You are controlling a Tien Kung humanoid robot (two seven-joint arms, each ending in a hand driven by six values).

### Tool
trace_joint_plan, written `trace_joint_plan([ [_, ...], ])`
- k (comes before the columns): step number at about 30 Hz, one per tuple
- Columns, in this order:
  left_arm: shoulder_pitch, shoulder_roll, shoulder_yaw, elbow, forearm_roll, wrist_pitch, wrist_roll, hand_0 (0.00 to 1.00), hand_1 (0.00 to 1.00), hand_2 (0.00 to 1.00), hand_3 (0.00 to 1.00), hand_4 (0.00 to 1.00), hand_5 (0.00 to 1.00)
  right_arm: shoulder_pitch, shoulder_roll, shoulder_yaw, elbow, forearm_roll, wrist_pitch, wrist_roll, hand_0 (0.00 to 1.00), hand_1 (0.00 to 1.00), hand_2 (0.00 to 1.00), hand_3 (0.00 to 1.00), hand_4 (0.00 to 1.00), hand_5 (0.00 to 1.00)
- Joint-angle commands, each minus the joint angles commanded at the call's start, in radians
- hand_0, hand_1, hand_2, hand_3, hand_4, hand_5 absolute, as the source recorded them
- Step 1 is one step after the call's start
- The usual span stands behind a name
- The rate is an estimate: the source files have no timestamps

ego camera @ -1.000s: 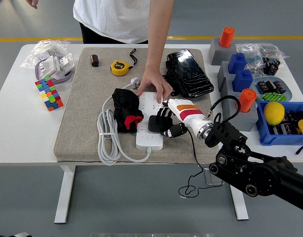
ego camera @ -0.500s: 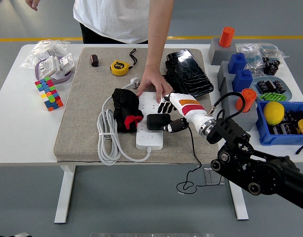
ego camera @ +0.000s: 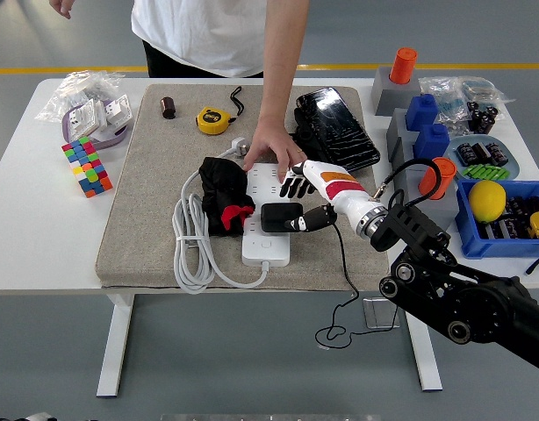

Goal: Pull the plug out and thorw away

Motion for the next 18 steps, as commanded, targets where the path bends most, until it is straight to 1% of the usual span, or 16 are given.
trace_joint_plan([
  [1, 0.0, 0.0, 0.0, 0.0, 0.0, 0.0, 0.0, 0.549, 0.688, 0.717, 0.726, 0.94, 0.539, -0.001, -0.001, 0.005, 0.006, 0.0, 0.007, -0.002, 0.528, 0.534, 0.521, 0.451, 0.998, 0.046],
  [2, 0.0, 0.0, 0.0, 0.0, 0.0, 0.0, 0.0, 0.549, 0.688, 0.717, 0.726, 0.94, 0.539, -0.002, -0.003, 0.008, 0.011, -0.001, 0.015, -0.005, 0.528, 0.534, 0.521, 0.451, 0.998, 0.046],
  [6, 0.0, -0.001, -0.002, -0.001, 0.001, 0.0, 0.0, 0.549, 0.688, 0.717, 0.726, 0.94, 0.539, -0.006, -0.008, 0.02, 0.035, -0.008, 0.07, -0.024, 0.528, 0.534, 0.521, 0.451, 0.998, 0.046],
  [7, 0.0, -0.001, -0.002, -0.001, 0.001, 0.0, 0.0, 0.547, 0.688, 0.717, 0.726, 0.94, 0.538, -0.006, -0.007, 0.02, 0.036, -0.009, 0.082, -0.027, 0.618, 0.675, 0.7, 0.836, 0.998, 0.148],
  [12, 0.0, -0.001, -0.002, -0.001, 0.001, 0.0, 0.0, 0.547, 0.688, 0.717, 0.726, 0.94, 0.538, -0.001, 0.0, 0.01, 0.025, -0.001, 0.129, -0.032, 0.618, 0.675, 0.7, 0.836, 0.998, 0.148],
  [13, -0.001, -0.001, -0.001, -0.001, 0.001, -0.001, 0.0, 0.547, 0.688, 0.717, 0.726, 0.94, 0.538, 0.003, 0.005, 0.005, 0.017, 0.001, 0.136, -0.029, 0.765, 0.789, 0.782, 0.888, 0.998, 0.209],
  [18, -0.003, 0.0, 0.0, -0.001, 0.001, -0.001, -0.001, 0.547, 0.688, 0.717, 0.726, 0.94, 0.538, 0.02, 0.018, -0.02, -0.004, 0.006, 0.127, -0.017, 0.765, 0.789, 0.782, 0.888, 0.998, 0.209],
])
